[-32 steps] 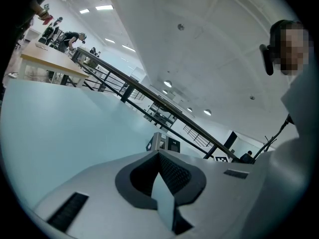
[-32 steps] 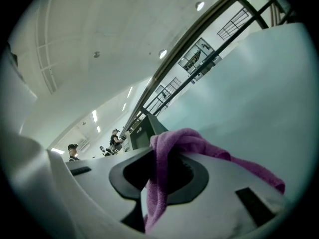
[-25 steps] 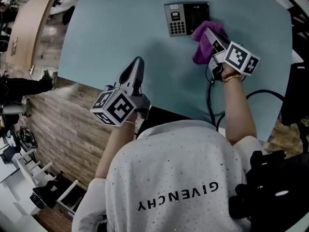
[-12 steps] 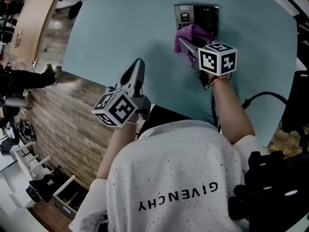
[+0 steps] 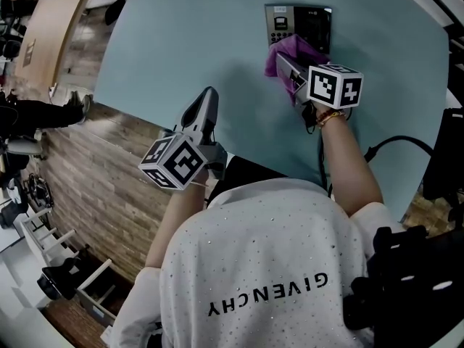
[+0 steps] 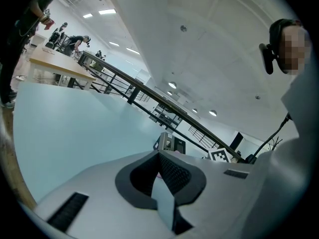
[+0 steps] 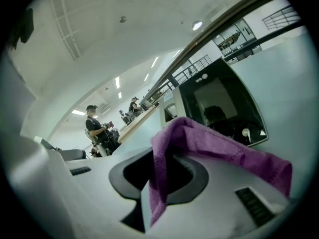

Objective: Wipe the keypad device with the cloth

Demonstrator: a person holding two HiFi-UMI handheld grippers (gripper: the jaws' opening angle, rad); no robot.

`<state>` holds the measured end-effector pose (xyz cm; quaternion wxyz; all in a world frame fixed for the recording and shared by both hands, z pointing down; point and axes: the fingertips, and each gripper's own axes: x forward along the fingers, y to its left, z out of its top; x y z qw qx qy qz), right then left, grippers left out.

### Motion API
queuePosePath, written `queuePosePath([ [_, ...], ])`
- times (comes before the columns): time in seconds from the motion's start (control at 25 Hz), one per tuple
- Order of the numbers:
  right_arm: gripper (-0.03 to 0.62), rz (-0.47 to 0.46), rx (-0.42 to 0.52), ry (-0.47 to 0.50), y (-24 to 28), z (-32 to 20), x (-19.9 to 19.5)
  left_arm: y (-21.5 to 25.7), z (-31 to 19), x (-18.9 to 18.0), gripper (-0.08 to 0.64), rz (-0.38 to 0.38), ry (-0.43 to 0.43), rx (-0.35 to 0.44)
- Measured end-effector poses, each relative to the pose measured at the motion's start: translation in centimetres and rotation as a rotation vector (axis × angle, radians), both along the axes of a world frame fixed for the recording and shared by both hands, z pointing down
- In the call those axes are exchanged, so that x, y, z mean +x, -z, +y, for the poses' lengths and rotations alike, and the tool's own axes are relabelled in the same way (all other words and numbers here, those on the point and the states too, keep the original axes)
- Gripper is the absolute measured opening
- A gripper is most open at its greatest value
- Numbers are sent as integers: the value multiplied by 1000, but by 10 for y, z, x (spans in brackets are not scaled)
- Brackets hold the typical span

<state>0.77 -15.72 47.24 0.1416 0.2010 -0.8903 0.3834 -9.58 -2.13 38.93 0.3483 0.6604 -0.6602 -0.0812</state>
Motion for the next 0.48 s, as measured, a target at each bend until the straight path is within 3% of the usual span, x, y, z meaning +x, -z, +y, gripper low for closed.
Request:
queuePosePath([
  [0.48,64,-57,-67,-176,2,-24,58,5,-11,24,5,-12,-60,5],
])
